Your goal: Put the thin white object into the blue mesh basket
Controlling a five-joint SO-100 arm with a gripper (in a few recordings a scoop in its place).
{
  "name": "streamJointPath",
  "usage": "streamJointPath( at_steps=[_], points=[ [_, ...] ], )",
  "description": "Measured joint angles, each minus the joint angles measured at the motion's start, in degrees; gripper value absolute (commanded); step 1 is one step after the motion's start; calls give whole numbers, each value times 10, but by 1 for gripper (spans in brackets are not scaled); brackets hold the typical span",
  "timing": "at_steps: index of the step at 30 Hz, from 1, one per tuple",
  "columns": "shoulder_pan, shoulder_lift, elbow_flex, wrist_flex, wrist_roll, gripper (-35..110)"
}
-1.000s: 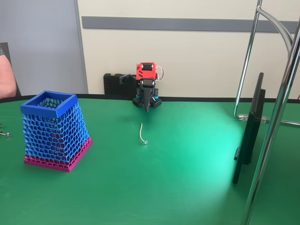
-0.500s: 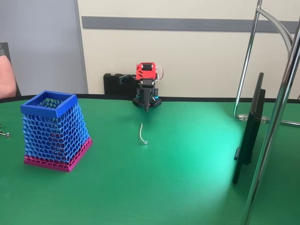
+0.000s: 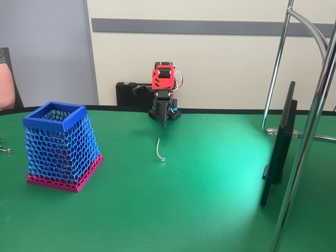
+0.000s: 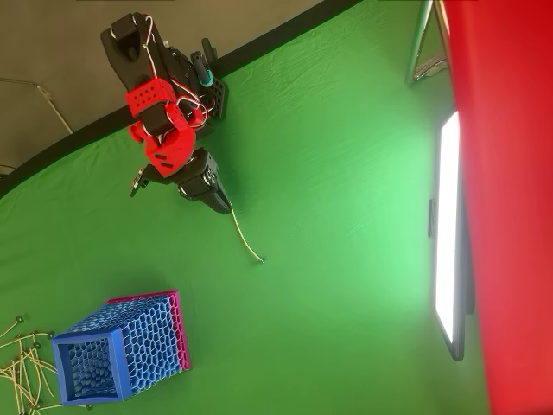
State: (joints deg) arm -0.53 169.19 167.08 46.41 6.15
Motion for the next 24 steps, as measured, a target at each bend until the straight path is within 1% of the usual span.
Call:
streamJointPath(
  at_steps=[5, 9, 16, 17, 19, 24],
  points=[
    [0, -80, -56, 4, 46, 1],
    [0, -153, -115, 25, 112, 1],
    [24, -318, -243, 60, 252, 1],
    [28, -347, -263, 65, 295, 1],
    [40, -390, -292, 73, 348, 1],
    [41, -468, -353, 78, 420, 1]
  ],
)
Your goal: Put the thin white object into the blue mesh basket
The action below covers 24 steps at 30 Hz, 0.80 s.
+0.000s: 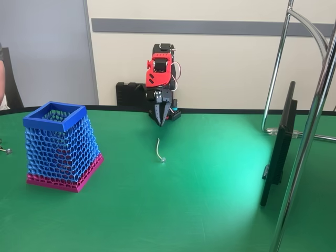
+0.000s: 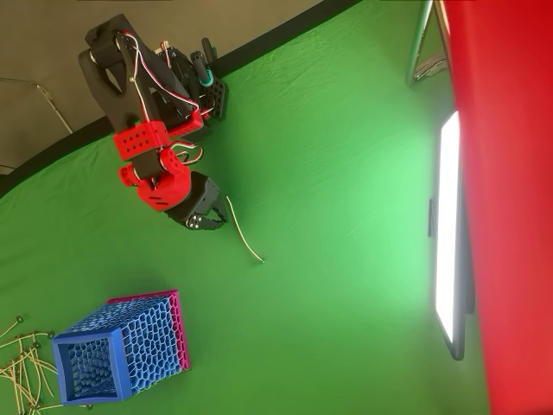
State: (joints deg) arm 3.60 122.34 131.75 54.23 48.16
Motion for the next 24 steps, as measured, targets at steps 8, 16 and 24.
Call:
streamJointPath(
  at_steps=[8, 16, 24],
  points=[
    [21, -153, -106, 0, 58, 1],
    [33, -263, -166, -21, 87, 13],
    [17, -325, -200, -36, 98, 20]
  ],
)
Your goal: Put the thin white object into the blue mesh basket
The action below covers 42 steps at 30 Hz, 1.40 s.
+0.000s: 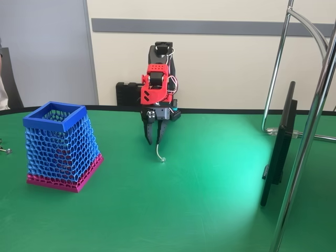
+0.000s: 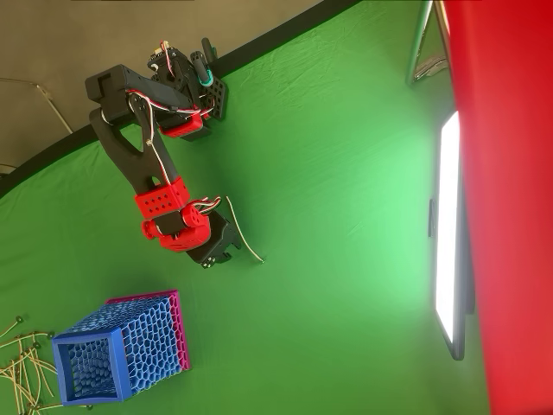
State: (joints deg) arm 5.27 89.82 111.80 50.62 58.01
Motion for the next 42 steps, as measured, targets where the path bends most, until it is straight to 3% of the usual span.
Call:
streamJointPath(
  at_steps=[31, 42],
  points=[
    [-56, -180, -113, -33, 48, 22],
    [-53, -219, -152, -33, 41, 15]
  ],
)
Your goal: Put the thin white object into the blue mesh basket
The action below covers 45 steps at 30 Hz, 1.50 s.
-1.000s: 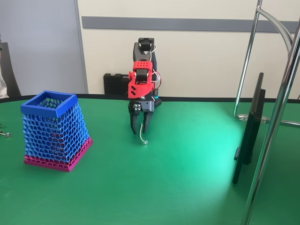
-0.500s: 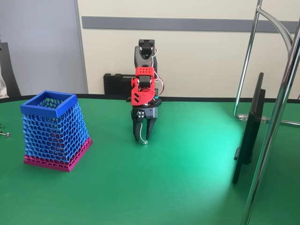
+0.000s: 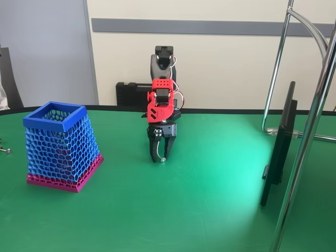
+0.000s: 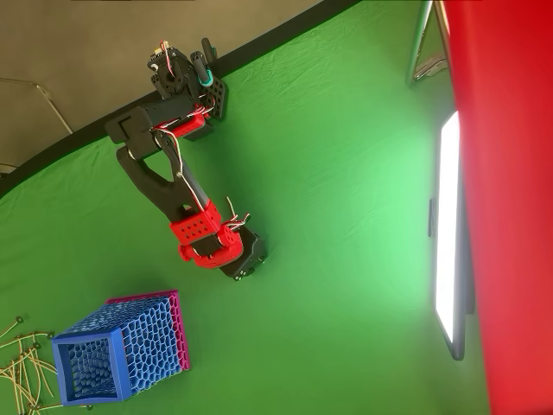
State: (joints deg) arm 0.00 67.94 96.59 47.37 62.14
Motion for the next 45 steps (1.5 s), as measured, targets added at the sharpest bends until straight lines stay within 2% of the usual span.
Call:
streamJointPath(
  at_steps=[16, 30, 38, 45],
  points=[
    [0, -9, -14, 7, -6, 12],
    [1, -58, -93, 73, -6, 8],
    [1, -58, -93, 73, -18, 5],
    [1, -51, -70, 31, -37, 3]
  ],
)
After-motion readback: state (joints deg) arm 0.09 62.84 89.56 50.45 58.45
